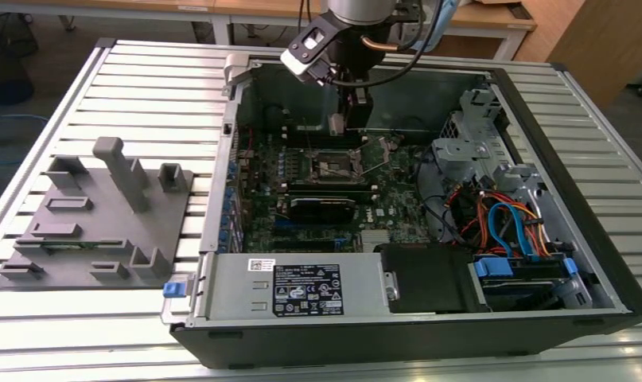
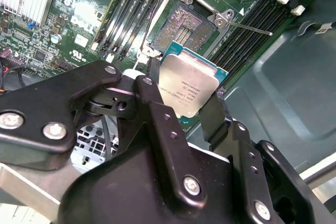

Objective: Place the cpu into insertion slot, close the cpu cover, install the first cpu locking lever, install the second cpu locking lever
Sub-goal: 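Place the cpu into insertion slot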

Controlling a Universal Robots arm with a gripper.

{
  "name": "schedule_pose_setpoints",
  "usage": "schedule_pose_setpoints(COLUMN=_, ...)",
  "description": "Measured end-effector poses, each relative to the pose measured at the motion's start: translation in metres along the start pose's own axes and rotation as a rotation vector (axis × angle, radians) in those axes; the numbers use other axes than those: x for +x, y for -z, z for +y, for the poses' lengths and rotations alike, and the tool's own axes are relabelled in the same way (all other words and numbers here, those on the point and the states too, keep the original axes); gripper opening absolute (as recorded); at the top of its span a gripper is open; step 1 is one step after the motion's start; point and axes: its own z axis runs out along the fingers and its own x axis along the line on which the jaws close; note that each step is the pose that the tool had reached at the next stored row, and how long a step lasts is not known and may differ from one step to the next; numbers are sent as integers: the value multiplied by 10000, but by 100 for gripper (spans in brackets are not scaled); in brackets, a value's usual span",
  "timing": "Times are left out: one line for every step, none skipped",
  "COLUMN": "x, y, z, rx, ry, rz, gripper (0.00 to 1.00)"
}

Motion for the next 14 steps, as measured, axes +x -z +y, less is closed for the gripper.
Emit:
schedule_pose_setpoints(x=0, y=0, z=0, rx=0, ry=0, rz=0, gripper=54)
schedule_pose_setpoints(x=0, y=0, z=0, rx=0, ry=0, rz=0, gripper=54)
schedule_pose_setpoints(x=0, y=0, z=0, rx=0, ry=0, rz=0, gripper=54)
schedule_pose_setpoints(x=0, y=-2, z=0, rx=0, ry=1, rz=1, gripper=54)
schedule_pose_setpoints(x=0, y=-8, z=0, rx=-3, ry=0, rz=5, gripper=54)
schedule_pose_setpoints(x=0, y=-14, z=-1, rx=-2, ry=0, rz=4, gripper=54)
schedule_pose_setpoints(x=-1, y=-25, z=-2, rx=0, ry=2, rz=0, gripper=54)
schedule_pose_setpoints(x=-1, y=-39, z=-3, rx=1, ry=9, rz=0, gripper=54)
schedule_pose_setpoints(x=-1, y=-56, z=-4, rx=3, ry=17, rz=1, gripper=54)
schedule_pose_setpoints(x=-1, y=-76, z=-5, rx=3, ry=18, rz=2, gripper=54)
schedule_pose_setpoints(x=-2, y=-94, z=-6, rx=3, ry=18, rz=2, gripper=54)
schedule_pose_setpoints(x=-2, y=-112, z=-7, rx=4, ry=19, rz=1, gripper=54)
schedule_pose_setpoints(x=-2, y=-130, z=-9, rx=4, ry=18, rz=1, gripper=54)
schedule_pose_setpoints(x=-4, y=-148, z=-10, rx=4, ry=19, rz=1, gripper=54)
